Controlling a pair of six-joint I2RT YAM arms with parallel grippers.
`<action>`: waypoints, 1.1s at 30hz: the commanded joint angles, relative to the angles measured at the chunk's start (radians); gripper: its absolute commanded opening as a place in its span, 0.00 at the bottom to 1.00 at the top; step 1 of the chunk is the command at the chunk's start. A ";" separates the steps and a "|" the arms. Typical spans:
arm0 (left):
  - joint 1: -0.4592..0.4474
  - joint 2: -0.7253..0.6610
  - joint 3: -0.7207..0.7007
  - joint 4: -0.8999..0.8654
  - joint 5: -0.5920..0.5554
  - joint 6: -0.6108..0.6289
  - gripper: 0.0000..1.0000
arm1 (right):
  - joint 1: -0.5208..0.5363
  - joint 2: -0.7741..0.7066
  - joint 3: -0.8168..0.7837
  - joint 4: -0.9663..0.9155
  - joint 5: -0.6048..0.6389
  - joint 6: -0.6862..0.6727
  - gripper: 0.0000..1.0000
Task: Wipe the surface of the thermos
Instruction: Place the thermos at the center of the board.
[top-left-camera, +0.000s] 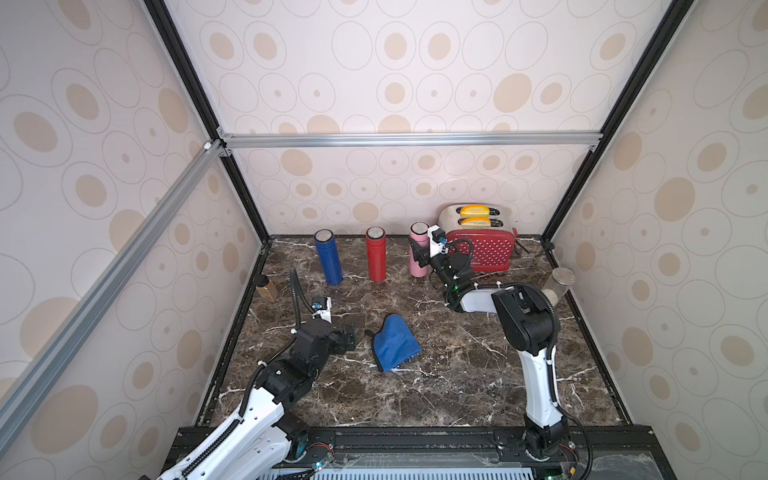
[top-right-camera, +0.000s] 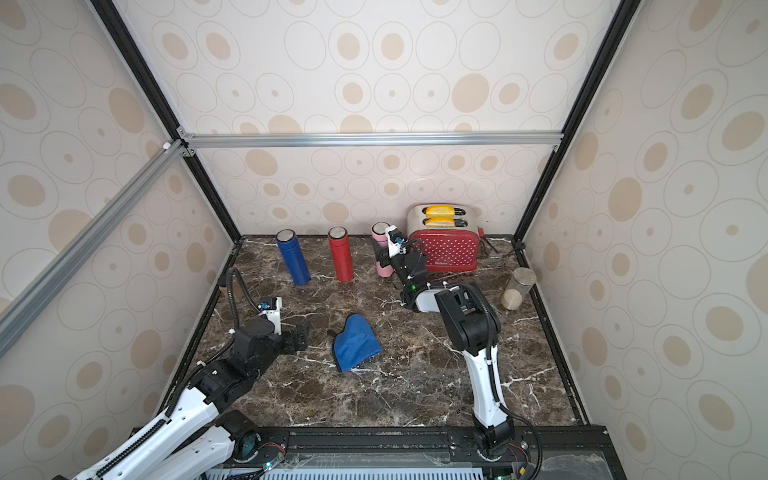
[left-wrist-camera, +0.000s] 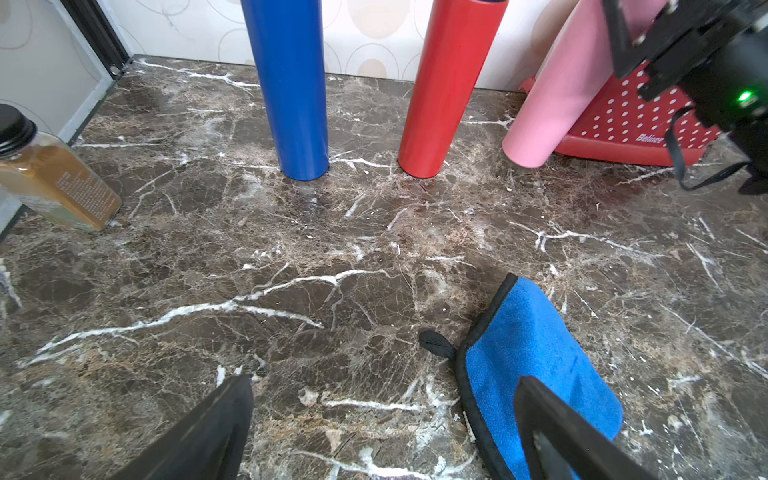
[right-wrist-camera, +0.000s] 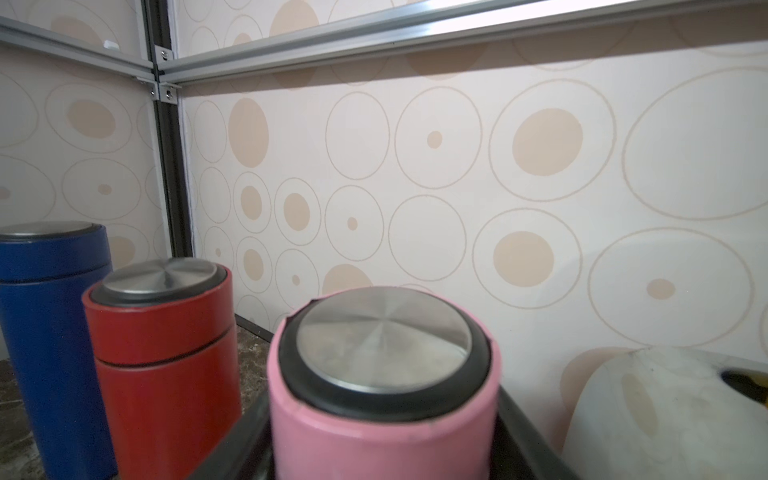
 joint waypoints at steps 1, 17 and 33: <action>0.007 -0.021 0.000 -0.020 -0.031 0.017 0.99 | -0.016 0.008 0.027 0.123 0.006 0.006 0.00; 0.007 0.018 -0.009 0.004 -0.037 0.037 0.99 | -0.023 0.012 -0.058 0.109 0.032 0.042 0.18; 0.008 -0.019 -0.005 -0.032 -0.057 0.044 0.99 | -0.023 0.003 -0.076 0.072 0.068 0.036 0.37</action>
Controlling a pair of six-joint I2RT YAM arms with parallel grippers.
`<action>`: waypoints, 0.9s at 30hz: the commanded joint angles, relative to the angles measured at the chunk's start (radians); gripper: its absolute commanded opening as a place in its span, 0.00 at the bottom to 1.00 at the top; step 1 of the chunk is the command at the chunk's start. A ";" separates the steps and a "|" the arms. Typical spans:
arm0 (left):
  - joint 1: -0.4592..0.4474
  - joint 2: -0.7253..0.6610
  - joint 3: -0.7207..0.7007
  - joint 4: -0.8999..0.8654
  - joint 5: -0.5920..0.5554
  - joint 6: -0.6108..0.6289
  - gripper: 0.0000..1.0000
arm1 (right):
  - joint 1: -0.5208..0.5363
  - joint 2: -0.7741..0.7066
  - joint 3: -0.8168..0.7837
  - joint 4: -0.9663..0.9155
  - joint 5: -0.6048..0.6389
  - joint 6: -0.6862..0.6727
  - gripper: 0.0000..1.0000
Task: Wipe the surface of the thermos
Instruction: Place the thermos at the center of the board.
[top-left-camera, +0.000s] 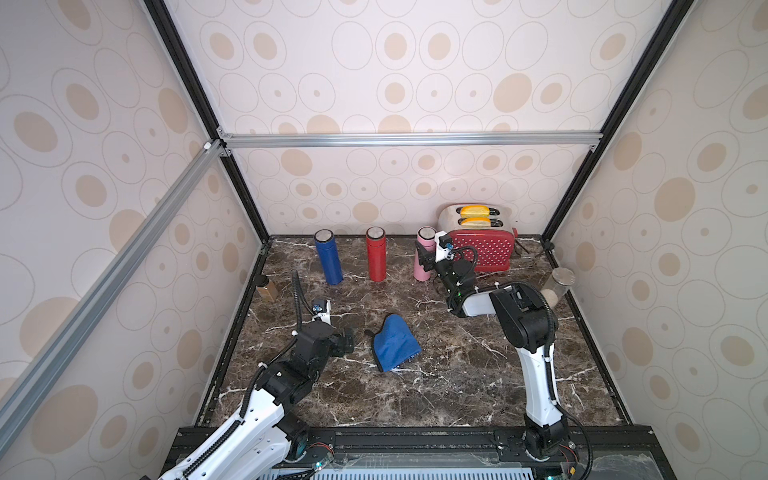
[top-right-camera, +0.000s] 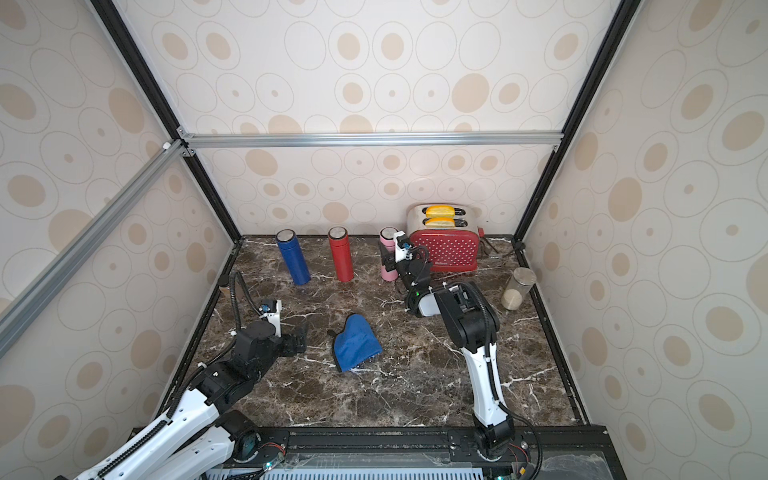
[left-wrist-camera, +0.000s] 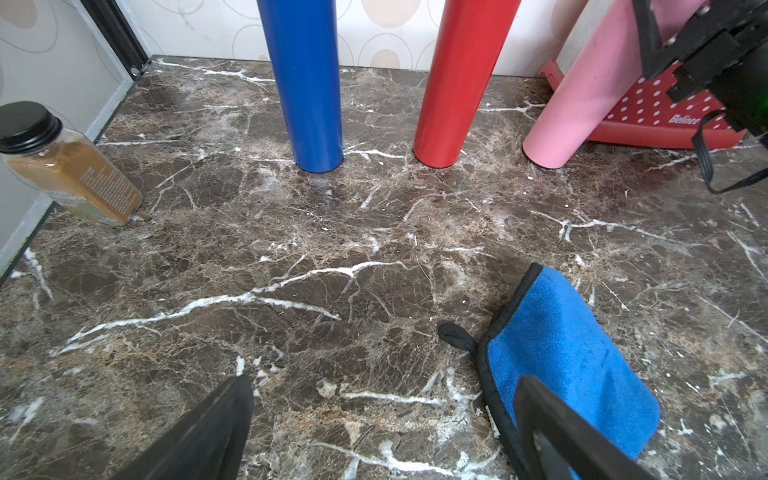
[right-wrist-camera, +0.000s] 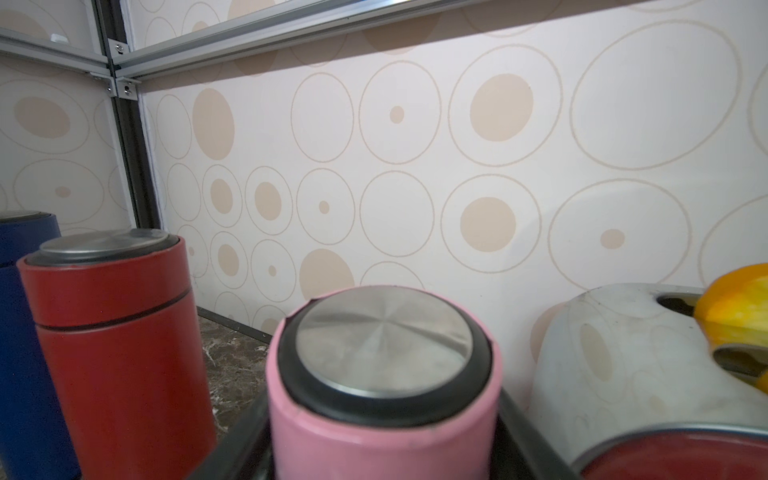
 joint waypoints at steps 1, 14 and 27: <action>0.008 -0.015 0.019 -0.027 -0.028 0.022 0.99 | -0.004 -0.017 -0.012 -0.015 0.020 -0.004 0.37; 0.007 -0.017 0.033 -0.046 -0.041 0.042 0.99 | -0.005 -0.016 0.007 -0.022 0.023 -0.011 0.45; 0.007 -0.060 0.033 -0.073 -0.061 0.045 0.99 | -0.005 -0.039 0.001 -0.033 0.009 -0.005 1.00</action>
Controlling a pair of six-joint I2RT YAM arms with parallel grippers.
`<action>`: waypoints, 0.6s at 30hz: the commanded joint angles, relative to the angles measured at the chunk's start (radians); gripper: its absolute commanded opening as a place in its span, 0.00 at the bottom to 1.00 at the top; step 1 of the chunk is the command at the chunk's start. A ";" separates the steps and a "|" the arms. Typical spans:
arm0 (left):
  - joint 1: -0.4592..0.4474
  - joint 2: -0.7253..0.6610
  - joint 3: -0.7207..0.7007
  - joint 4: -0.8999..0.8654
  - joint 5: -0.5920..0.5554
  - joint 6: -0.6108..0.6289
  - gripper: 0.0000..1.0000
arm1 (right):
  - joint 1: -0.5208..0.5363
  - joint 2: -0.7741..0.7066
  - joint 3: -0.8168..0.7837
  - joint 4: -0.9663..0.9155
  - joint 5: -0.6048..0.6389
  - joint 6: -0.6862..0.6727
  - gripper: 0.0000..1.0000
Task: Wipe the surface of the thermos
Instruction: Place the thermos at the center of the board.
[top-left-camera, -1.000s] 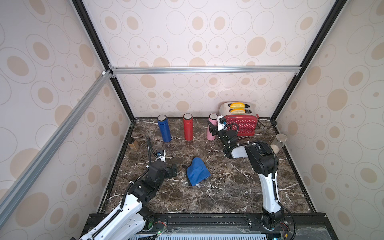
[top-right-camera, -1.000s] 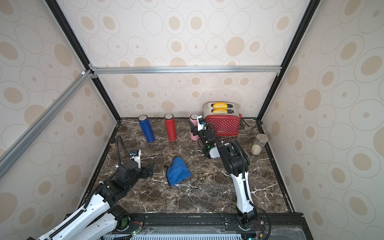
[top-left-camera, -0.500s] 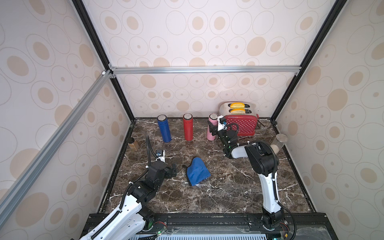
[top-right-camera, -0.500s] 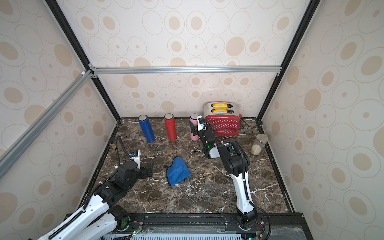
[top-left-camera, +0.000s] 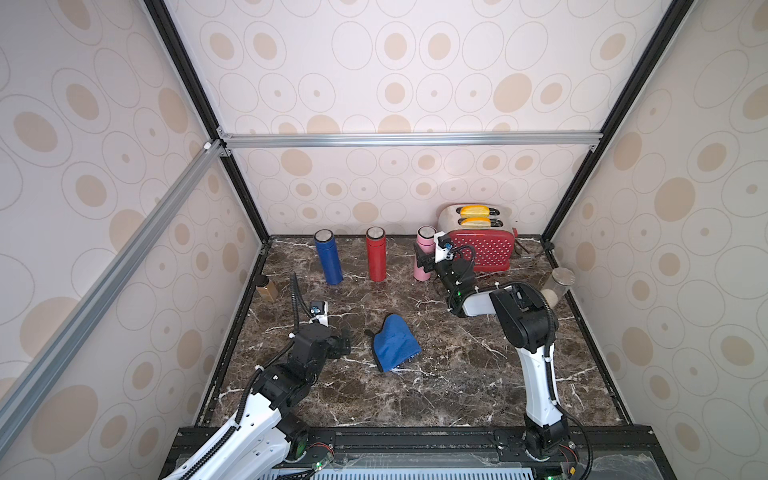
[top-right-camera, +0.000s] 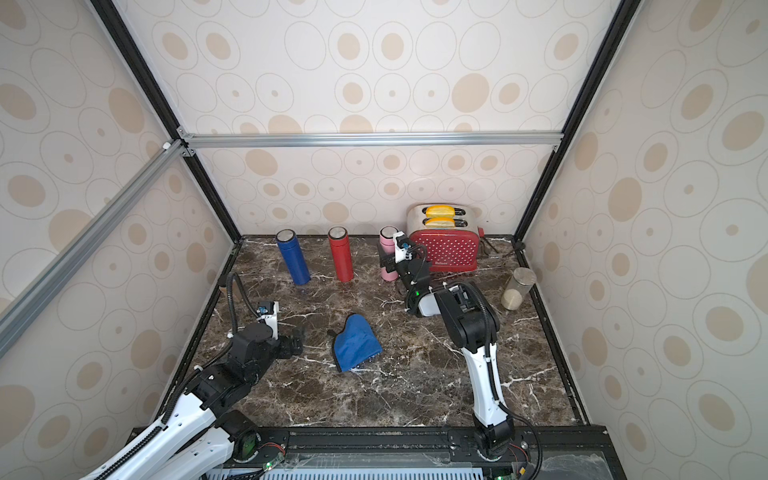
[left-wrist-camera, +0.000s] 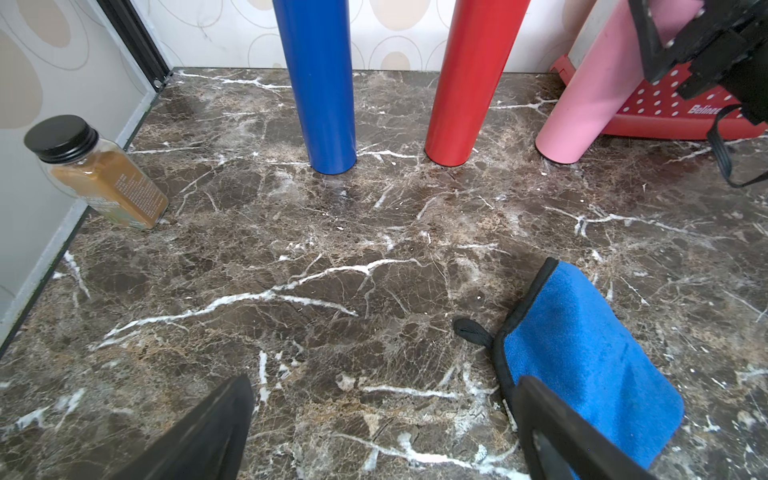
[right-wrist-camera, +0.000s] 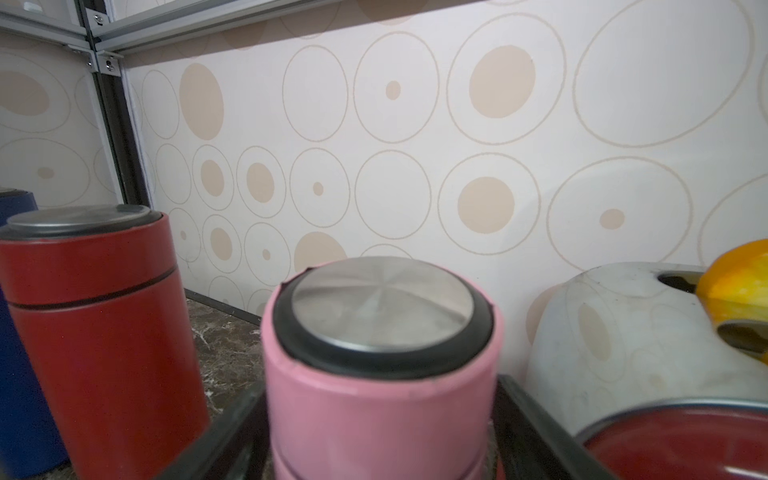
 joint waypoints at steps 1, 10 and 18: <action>0.006 -0.018 0.030 -0.023 -0.030 0.014 0.99 | -0.004 -0.040 -0.001 0.018 0.000 -0.001 1.00; 0.010 -0.026 -0.007 0.047 -0.066 0.032 0.99 | 0.016 -0.150 -0.151 0.052 0.014 -0.008 1.00; 0.178 -0.004 -0.103 0.305 0.028 0.042 0.99 | 0.041 -0.489 -0.508 -0.108 0.059 0.049 1.00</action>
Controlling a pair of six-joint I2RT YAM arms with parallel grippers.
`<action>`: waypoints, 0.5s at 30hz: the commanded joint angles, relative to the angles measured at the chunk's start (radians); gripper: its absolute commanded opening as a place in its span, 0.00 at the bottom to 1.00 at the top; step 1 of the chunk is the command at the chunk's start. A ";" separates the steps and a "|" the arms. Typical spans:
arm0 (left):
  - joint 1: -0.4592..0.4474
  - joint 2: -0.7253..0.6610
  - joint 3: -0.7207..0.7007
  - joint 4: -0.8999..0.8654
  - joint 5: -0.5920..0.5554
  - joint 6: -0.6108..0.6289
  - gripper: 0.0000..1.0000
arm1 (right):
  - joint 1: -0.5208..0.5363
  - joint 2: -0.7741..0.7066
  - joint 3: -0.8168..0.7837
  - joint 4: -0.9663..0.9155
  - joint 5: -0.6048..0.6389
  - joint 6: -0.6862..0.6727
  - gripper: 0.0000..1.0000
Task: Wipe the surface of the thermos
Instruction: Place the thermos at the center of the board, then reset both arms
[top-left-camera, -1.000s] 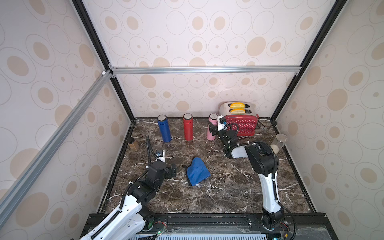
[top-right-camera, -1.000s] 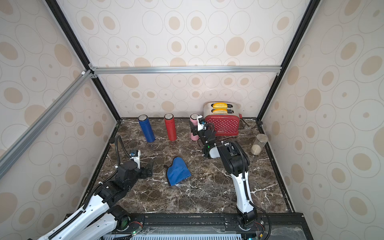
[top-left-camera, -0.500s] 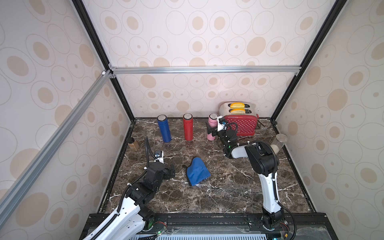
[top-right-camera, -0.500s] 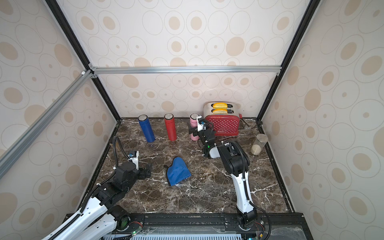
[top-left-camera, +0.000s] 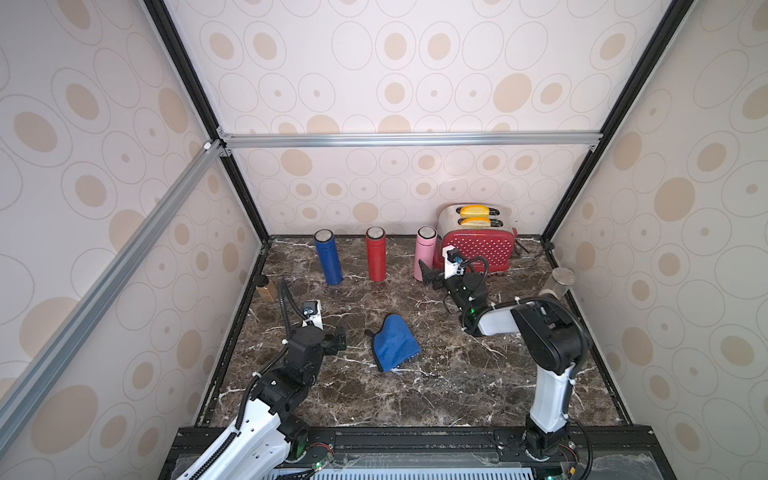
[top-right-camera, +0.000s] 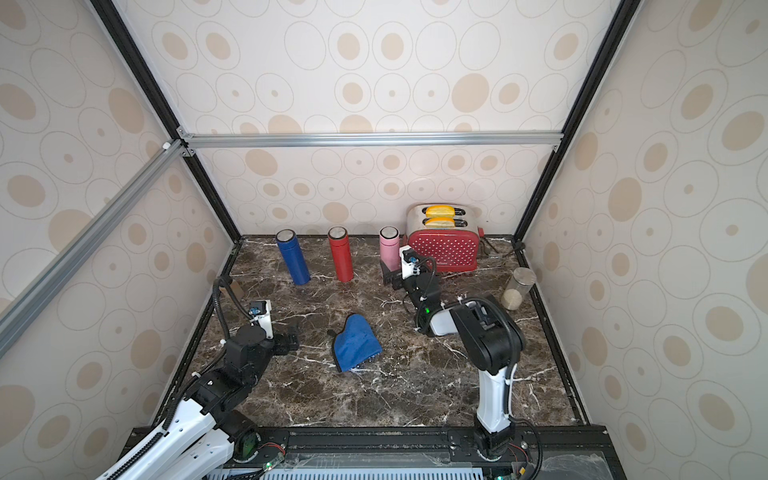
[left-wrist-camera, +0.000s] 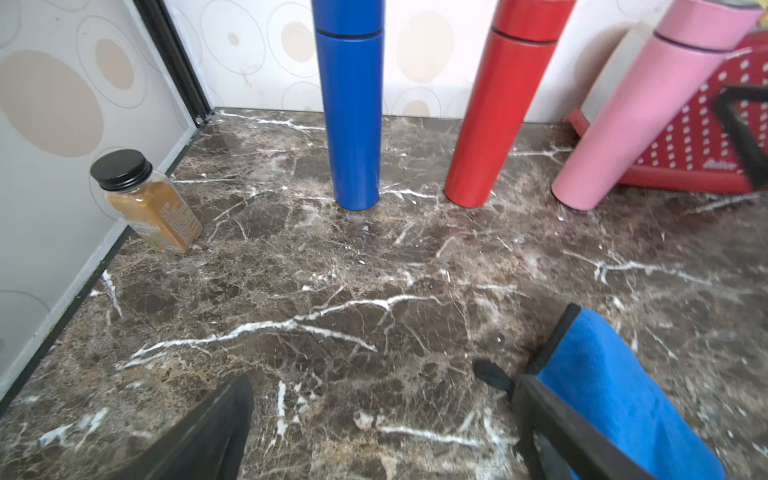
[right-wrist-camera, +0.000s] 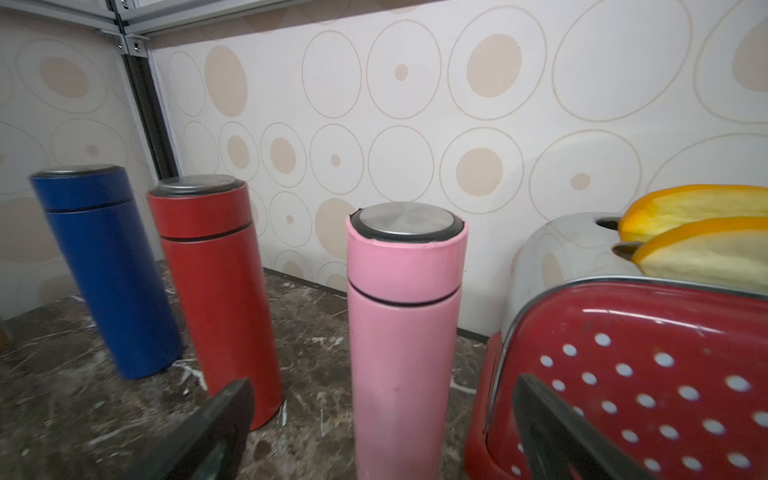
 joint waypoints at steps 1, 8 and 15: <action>0.109 0.032 -0.019 0.143 0.072 0.009 0.99 | 0.005 -0.170 -0.102 -0.122 0.030 0.030 1.00; 0.304 0.075 -0.045 0.282 0.134 0.099 0.99 | -0.003 -0.550 -0.130 -0.799 0.166 -0.090 1.00; 0.486 0.143 -0.124 0.467 0.231 0.141 0.99 | -0.079 -0.691 -0.236 -0.909 0.327 -0.210 1.00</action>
